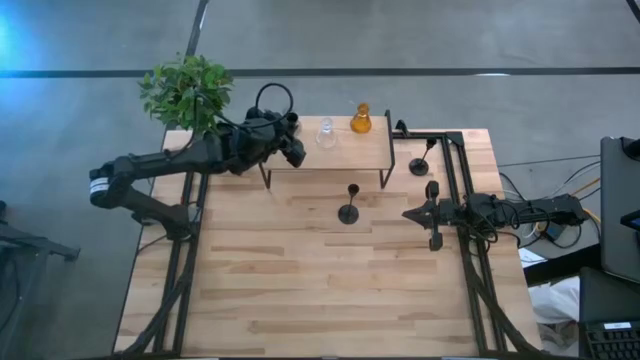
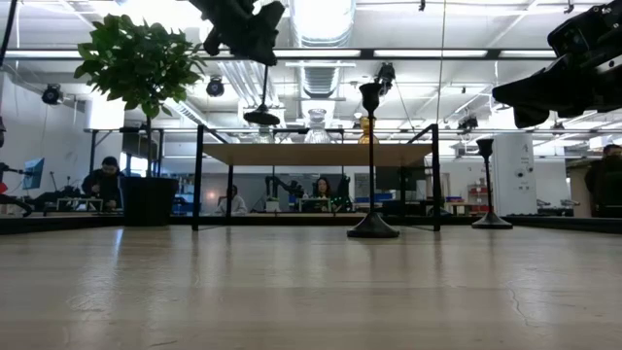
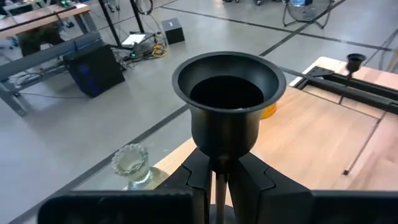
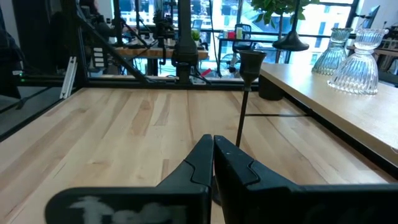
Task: Pick & Place candle stick holders
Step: Put the bottom black candle holder on the shelf aligned with the green candle holder
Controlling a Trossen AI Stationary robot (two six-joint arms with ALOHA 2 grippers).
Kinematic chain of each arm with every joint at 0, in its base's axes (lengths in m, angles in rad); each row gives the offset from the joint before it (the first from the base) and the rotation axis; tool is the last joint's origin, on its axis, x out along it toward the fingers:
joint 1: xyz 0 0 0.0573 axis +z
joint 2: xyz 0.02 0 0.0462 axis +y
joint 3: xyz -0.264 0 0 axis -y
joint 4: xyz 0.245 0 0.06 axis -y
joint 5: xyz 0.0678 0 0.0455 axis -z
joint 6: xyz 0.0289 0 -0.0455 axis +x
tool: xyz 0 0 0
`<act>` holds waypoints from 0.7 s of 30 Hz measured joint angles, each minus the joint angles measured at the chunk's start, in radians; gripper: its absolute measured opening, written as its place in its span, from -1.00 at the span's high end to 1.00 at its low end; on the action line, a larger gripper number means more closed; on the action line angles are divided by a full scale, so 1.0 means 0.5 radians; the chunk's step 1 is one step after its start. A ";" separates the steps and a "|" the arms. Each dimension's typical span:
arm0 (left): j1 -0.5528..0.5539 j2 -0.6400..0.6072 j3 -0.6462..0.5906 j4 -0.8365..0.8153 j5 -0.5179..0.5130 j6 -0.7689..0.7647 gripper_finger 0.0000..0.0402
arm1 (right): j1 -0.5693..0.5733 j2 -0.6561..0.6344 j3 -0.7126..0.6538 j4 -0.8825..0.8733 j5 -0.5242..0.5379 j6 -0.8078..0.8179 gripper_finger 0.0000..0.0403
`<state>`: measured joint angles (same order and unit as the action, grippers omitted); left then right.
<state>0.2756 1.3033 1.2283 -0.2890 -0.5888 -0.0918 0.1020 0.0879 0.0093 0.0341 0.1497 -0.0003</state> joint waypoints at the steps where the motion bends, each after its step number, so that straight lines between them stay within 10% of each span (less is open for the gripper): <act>1: 0.000 0.000 -0.008 0.001 -0.018 -0.002 0.82 | 0.000 0.000 0.000 0.000 0.000 0.000 0.96; 21: 0.027 -0.193 -0.441 0.378 -0.069 -0.080 0.82 | 0.000 0.001 0.000 0.000 0.000 0.000 0.96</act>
<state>0.2890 1.2066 1.0080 -0.1000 -0.6231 -0.1318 0.1020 0.0883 0.0093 0.0341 0.1497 -0.0004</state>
